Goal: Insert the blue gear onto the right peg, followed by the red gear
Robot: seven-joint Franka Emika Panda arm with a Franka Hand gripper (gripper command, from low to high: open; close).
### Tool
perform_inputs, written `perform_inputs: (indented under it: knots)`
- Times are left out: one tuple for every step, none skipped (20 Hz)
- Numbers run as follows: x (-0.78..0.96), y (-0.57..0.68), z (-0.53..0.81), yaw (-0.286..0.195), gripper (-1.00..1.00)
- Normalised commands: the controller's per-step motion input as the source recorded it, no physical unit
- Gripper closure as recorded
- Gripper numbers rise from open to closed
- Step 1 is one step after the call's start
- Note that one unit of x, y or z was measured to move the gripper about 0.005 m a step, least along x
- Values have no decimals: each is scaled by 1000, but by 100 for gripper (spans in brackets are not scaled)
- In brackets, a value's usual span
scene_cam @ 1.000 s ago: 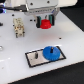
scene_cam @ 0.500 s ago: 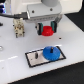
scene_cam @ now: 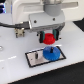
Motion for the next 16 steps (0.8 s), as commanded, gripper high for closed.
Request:
perform_inputs:
  knots:
    - [471, 3, 28, 0, 100]
    - [481, -3, 51, 0, 100]
    - [449, 19, 36, 0, 100]
    - [415, 12, 5, 0, 100]
    - [441, 5, 18, 0, 100]
    - [457, 4, 24, 0, 100]
    - [462, 4, 11, 0, 100]
    - [473, 3, 57, 0, 100]
    - [-6, 0, 0, 0, 100]
    - [43, 0, 23, 0, 100]
    - [191, 0, 266, 0, 100]
    - [340, 0, 466, 0, 100]
    - [429, 34, 571, 0, 100]
    - [480, 3, 611, 0, 100]
    - [540, 0, 600, 0, 100]
    - [563, -17, 566, 0, 100]
